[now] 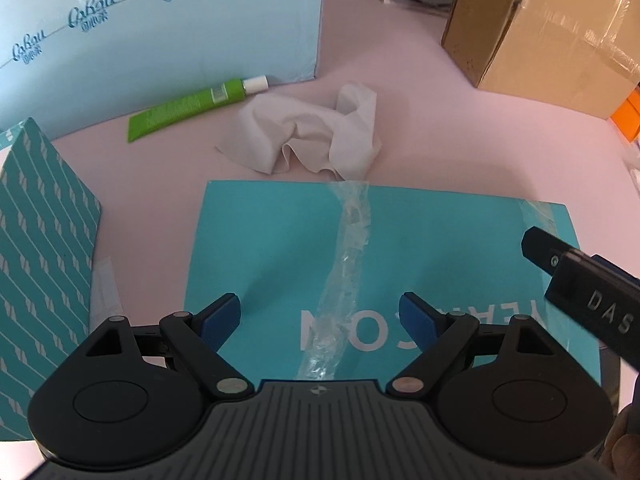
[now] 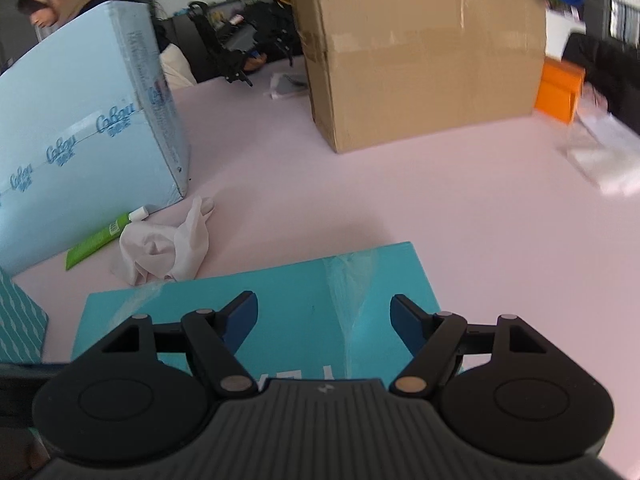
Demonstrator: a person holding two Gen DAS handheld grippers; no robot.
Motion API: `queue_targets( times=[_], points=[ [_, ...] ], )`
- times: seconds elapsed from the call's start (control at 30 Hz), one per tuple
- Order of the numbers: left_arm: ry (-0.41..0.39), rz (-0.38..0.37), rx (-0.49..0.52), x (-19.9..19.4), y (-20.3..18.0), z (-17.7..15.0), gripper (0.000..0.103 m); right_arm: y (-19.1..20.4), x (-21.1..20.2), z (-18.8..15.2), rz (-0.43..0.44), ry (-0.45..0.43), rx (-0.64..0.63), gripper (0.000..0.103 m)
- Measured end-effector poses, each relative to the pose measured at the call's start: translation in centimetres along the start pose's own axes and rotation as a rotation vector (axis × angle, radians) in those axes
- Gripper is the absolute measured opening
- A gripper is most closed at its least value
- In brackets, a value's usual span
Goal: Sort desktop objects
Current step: 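Lower both open tools onto the teal bag's edge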
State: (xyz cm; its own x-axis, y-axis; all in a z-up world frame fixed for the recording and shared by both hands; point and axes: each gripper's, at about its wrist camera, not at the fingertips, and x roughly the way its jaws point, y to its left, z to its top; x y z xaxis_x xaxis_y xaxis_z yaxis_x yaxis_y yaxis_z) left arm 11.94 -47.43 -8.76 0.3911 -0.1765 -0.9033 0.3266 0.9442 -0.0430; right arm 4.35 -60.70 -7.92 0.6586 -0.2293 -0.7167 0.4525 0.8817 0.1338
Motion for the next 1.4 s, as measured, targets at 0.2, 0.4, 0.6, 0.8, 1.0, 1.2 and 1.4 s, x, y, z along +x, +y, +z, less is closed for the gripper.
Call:
queue_targets(
  times=[0.2, 0.4, 0.6, 0.8, 1.0, 1.2, 1.4],
  points=[
    [0.018, -0.021, -0.013, 0.1, -0.2, 0.4, 0.085, -0.5, 0.0, 0.9, 0.037, 0.020, 0.060, 0.076],
    [0.021, -0.020, -0.020, 0.5, -0.1, 0.6, 0.085, -1.1, 0.0, 0.7, 0.068, 0.003, 0.093, 0.077],
    [-0.022, 0.011, 0.034, 0.7, -0.4, 0.1, 0.085, -1.9, 0.3, 0.0, 0.101, -0.080, 0.104, 0.077],
    [-0.113, 0.044, 0.120, 0.5, -0.9, -0.8, 0.085, -1.6, 0.1, -1.4, 0.091, -0.174, 0.034, 0.078],
    [-0.194, 0.086, 0.176, 0.3, -1.3, -1.7, 0.085, -2.0, 0.0, -1.7, 0.080, -0.187, 0.031, 0.080],
    [-0.195, 0.070, 0.114, 0.2, -0.3, -2.1, 0.085, -2.2, 0.2, -2.2, 0.076, -0.168, 0.038, 0.080],
    [-0.215, 0.049, 0.072, 0.1, 0.4, -3.2, 0.085, -1.7, -0.1, -3.0, 0.076, -0.161, 0.005, 0.080]
  ],
)
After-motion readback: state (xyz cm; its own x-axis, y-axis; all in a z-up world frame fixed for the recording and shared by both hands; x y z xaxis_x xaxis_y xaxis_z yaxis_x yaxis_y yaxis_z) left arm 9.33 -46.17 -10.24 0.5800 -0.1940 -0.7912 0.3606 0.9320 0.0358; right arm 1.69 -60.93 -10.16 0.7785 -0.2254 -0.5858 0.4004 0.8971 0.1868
